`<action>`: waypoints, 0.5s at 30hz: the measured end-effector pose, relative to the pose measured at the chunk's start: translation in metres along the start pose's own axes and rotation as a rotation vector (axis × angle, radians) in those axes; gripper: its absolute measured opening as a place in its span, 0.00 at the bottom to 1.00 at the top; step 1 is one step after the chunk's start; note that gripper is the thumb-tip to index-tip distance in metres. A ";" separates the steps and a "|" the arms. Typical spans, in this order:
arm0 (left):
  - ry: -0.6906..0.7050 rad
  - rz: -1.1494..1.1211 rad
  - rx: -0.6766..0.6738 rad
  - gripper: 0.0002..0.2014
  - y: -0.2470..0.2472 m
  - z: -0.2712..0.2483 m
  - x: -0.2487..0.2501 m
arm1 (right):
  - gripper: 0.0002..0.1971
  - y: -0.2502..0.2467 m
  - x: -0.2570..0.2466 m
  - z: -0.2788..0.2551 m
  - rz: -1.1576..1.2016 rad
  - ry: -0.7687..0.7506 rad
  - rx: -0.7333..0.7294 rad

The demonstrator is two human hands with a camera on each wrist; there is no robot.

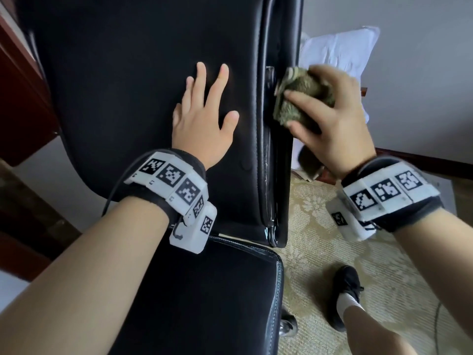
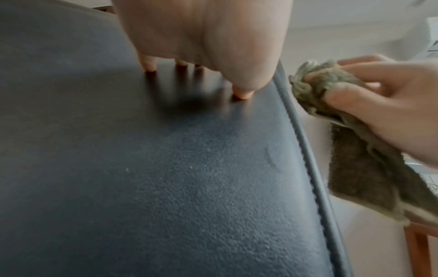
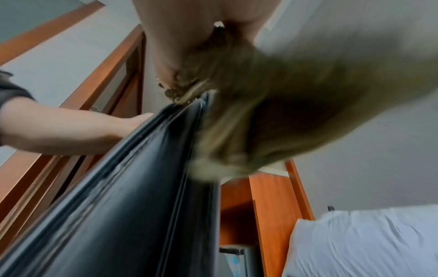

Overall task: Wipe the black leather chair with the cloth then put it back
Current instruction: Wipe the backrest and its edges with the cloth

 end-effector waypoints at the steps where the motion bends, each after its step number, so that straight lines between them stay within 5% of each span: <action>1: 0.000 -0.003 0.003 0.32 0.000 0.000 0.001 | 0.17 0.001 -0.001 0.010 -0.025 0.001 -0.006; 6: -0.010 -0.023 -0.009 0.32 0.000 0.001 0.000 | 0.22 0.012 0.002 0.010 -0.069 0.094 -0.173; 15: 0.002 -0.005 -0.002 0.32 0.001 0.004 0.000 | 0.21 0.017 0.015 0.011 -0.021 0.027 -0.210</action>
Point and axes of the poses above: each hand's wrist, its own z-axis towards the middle knuckle, its own y-axis out of the palm, x = y × z, the point moved 2 cm from there along z, towards the middle knuckle, and after that the axes turned 6 degrees about x, right-handed, at the moved point
